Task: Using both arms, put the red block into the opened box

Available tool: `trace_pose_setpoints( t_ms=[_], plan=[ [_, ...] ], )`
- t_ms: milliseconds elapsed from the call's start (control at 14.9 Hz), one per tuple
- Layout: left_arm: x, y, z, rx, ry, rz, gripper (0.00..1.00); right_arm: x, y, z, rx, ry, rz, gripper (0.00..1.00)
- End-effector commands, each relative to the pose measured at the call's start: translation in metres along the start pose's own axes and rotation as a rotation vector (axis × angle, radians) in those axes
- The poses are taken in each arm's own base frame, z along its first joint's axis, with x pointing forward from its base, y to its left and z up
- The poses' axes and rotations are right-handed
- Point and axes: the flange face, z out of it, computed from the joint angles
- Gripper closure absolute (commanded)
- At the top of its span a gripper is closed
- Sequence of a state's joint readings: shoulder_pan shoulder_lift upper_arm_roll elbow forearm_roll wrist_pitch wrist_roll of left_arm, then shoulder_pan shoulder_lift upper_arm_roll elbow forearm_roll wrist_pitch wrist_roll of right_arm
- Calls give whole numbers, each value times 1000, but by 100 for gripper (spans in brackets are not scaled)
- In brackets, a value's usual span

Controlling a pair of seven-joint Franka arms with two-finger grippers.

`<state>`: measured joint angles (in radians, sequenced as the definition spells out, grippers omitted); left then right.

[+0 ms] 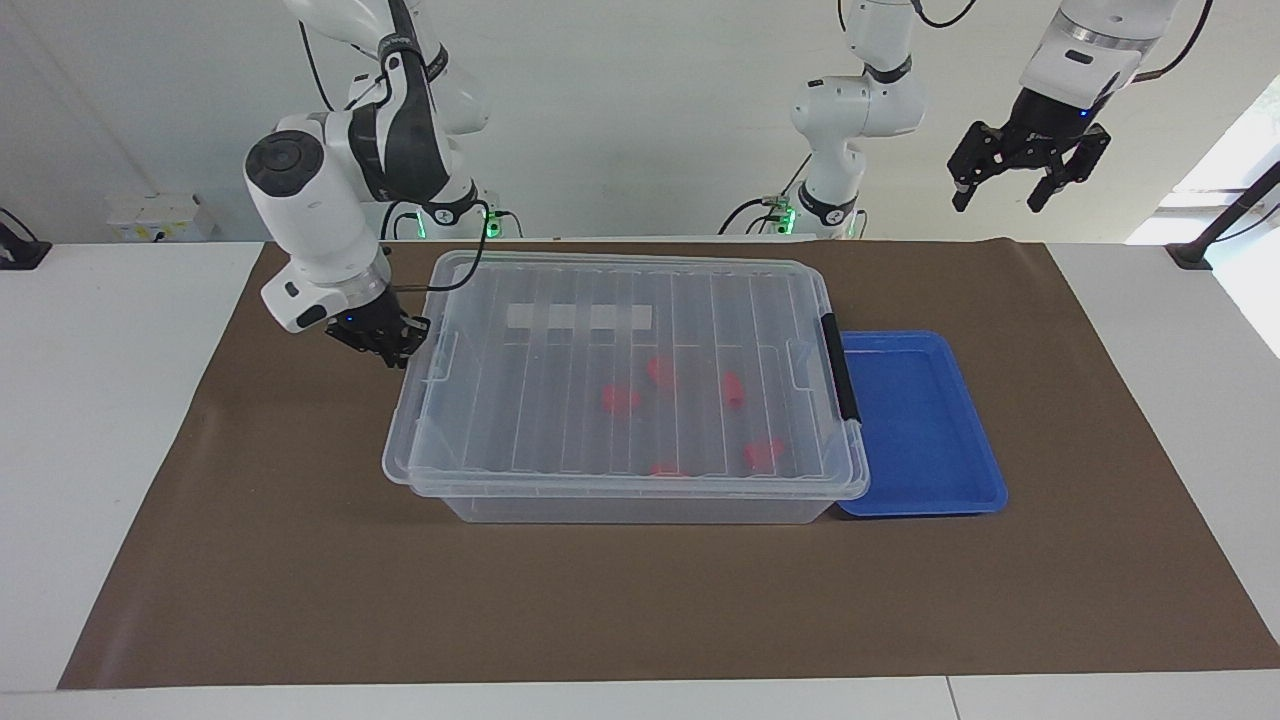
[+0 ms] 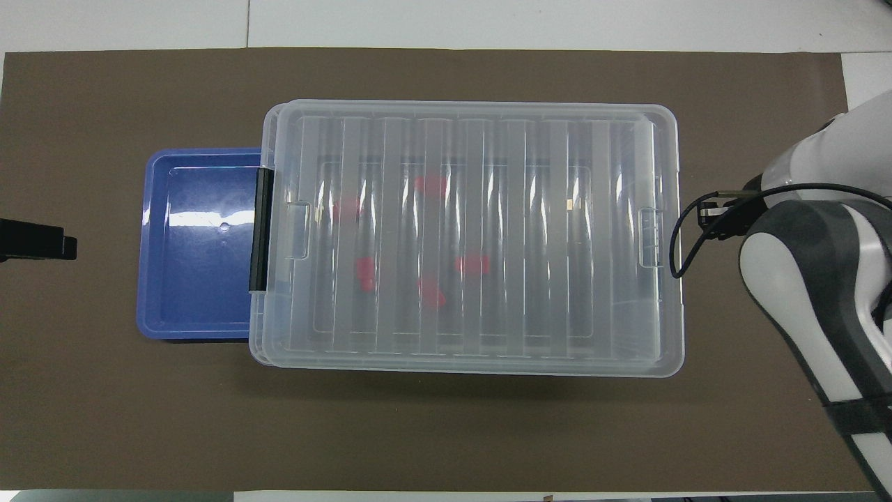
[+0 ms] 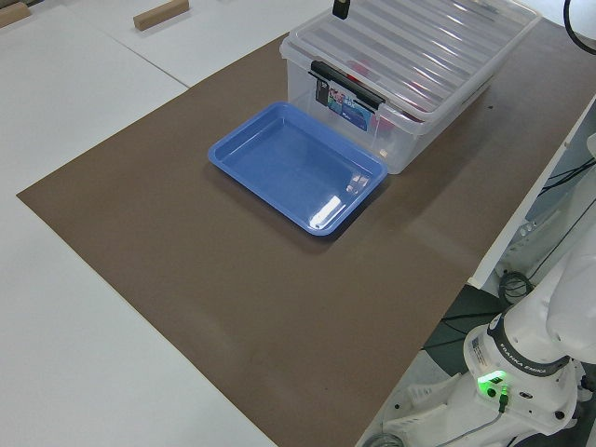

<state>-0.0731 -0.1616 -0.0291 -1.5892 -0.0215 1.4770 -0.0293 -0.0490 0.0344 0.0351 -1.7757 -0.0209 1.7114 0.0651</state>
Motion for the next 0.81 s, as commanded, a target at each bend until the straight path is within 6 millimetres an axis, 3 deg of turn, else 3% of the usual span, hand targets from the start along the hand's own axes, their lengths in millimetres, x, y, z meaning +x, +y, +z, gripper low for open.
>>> trace_pose_setpoints(
  t_ms=[0,201,336,739],
  plan=[
    [-2,-7,-5,-8,41,3,0,-9,18,-41,18,1,2,0],
    [13,-21,3,-2,37,-19,0,-21,25,-79,21,7,16,0],
    [27,-24,13,-1,25,-24,0,-26,34,-87,7,14,34,0],
    [61,-26,52,32,6,-16,0,-22,26,-86,15,33,60,0]
  ],
)
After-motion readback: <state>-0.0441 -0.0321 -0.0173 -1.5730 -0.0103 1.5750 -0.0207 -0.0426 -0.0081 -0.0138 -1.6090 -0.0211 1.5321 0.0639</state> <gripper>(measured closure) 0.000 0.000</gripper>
